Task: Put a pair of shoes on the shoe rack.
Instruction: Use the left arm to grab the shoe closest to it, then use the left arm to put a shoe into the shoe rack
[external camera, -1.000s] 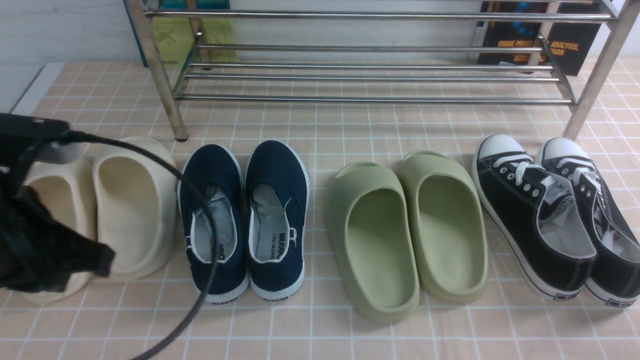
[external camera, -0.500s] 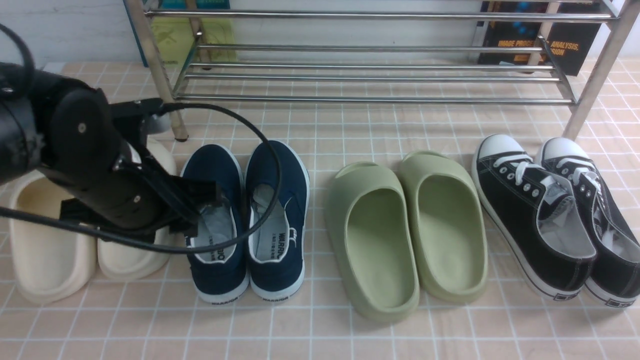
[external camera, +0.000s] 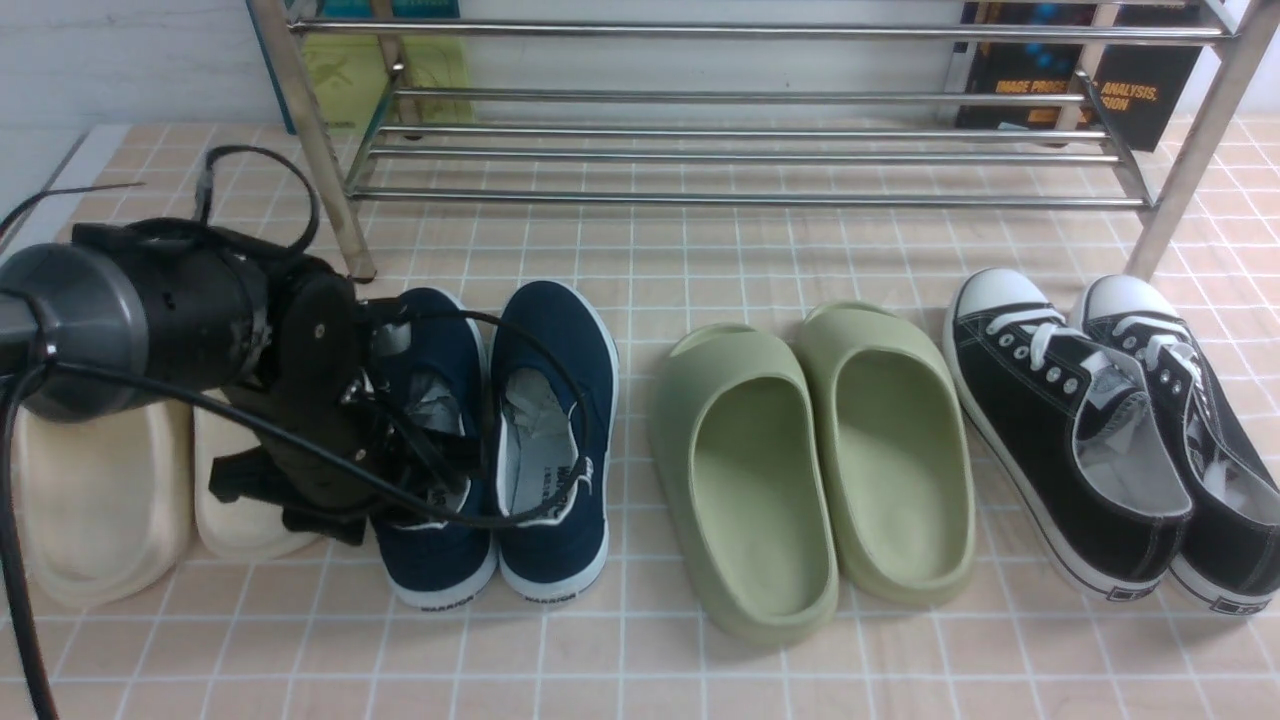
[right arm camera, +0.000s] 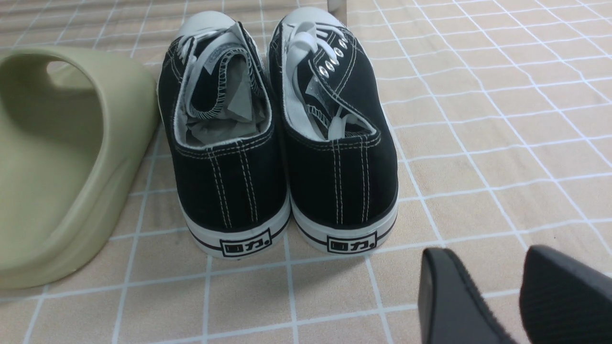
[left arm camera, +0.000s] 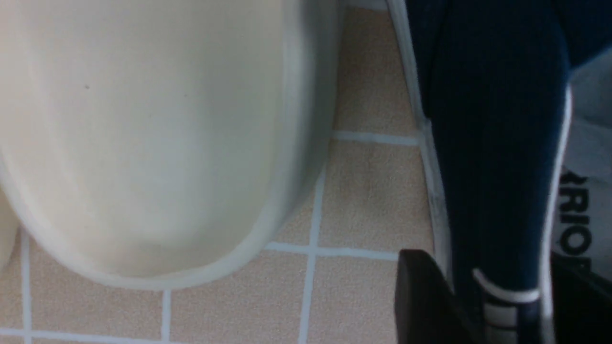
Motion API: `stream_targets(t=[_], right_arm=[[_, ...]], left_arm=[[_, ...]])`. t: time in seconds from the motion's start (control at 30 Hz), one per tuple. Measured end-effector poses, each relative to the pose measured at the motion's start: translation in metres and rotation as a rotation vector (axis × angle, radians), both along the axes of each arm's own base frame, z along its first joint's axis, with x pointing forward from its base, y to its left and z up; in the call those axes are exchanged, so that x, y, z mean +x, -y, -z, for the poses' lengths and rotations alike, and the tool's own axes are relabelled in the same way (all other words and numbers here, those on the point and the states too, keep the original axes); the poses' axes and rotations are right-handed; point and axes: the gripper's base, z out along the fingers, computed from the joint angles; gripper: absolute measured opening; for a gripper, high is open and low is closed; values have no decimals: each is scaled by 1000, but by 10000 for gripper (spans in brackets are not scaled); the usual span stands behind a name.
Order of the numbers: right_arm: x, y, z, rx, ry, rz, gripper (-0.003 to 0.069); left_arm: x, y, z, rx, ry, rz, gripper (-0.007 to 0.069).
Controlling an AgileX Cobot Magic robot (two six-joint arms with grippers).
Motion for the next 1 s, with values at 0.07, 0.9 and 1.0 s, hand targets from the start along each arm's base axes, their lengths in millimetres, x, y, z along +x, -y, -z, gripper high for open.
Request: stream_targets(t=[0.07, 0.9, 1.0], right_arm=[[0, 0, 0, 0, 0, 0, 240], [0, 0, 0, 0, 0, 0, 240], [0, 0, 0, 0, 0, 0, 240]], left_arm=[[1, 0, -3, 4, 2, 2, 128], [79, -17, -117, 32, 200, 80, 39], [101, -12, -114, 26, 223, 75, 39]])
